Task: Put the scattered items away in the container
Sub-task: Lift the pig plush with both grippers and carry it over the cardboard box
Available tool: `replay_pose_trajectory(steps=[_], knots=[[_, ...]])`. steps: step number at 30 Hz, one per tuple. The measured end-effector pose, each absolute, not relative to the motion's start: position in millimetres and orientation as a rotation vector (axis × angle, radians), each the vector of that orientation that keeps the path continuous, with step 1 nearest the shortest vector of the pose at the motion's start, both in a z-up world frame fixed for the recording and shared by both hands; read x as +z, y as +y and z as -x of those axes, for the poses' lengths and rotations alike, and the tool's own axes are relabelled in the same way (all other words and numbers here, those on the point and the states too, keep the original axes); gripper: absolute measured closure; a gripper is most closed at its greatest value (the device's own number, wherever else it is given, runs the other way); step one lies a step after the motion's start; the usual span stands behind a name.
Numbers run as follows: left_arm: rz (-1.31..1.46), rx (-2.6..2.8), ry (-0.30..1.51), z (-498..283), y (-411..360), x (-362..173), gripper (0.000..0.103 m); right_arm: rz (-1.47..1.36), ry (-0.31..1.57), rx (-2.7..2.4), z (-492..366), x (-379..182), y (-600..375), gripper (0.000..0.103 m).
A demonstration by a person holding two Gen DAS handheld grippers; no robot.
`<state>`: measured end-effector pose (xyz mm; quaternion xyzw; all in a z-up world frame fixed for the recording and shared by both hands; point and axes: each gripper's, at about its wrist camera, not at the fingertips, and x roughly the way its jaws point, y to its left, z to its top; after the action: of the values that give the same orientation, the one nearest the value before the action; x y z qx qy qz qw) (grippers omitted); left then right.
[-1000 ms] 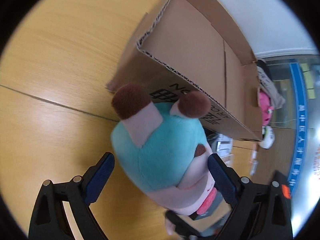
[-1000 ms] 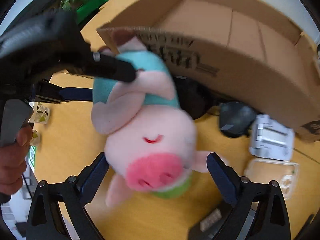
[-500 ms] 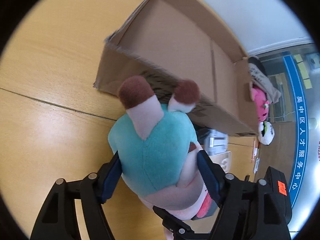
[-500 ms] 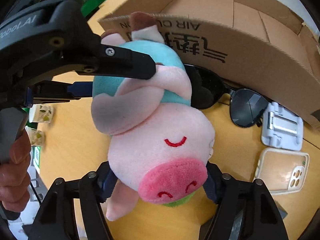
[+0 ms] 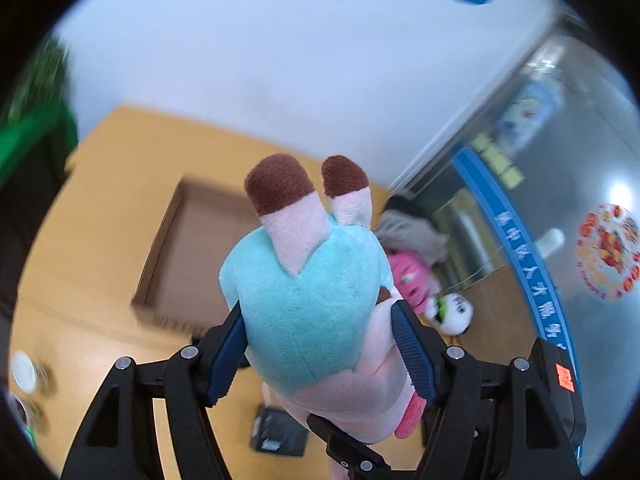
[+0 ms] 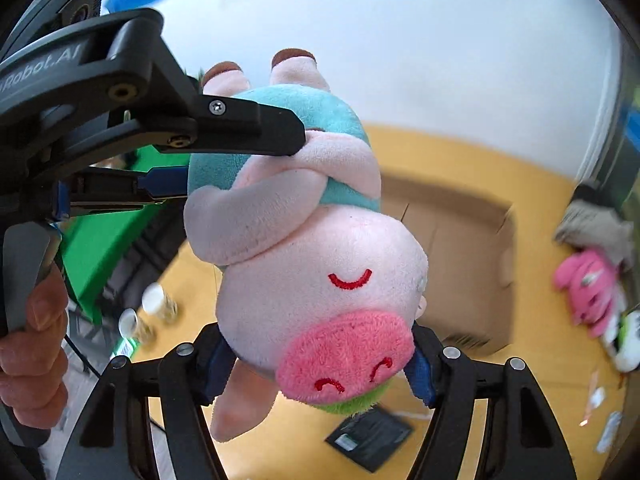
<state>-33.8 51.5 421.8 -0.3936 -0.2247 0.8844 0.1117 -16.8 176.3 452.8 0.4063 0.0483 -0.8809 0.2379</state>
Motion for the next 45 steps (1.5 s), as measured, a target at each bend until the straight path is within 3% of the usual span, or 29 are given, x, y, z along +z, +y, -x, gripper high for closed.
replay_pose_trajectory(steps=[6,14,28,45], knots=[[0.873,2.639,-0.512,10.3,98.7,523.9,0.033,-0.868,0.147,-2.597,-22.1,562.1,206.0,0.028],[0.628,2.624,-0.376,-23.7,124.8,601.6,0.033,-0.63,0.167,-2.778,-65.4,658.2,228.4,0.028],[0.519,2.592,-0.307,-30.6,94.2,633.4,0.033,-0.521,0.199,-2.873,-61.7,692.7,191.2,0.028],[0.628,2.55,-0.465,37.0,16.6,585.8,0.033,-0.701,0.293,-2.827,3.2,655.8,100.6,0.028]])
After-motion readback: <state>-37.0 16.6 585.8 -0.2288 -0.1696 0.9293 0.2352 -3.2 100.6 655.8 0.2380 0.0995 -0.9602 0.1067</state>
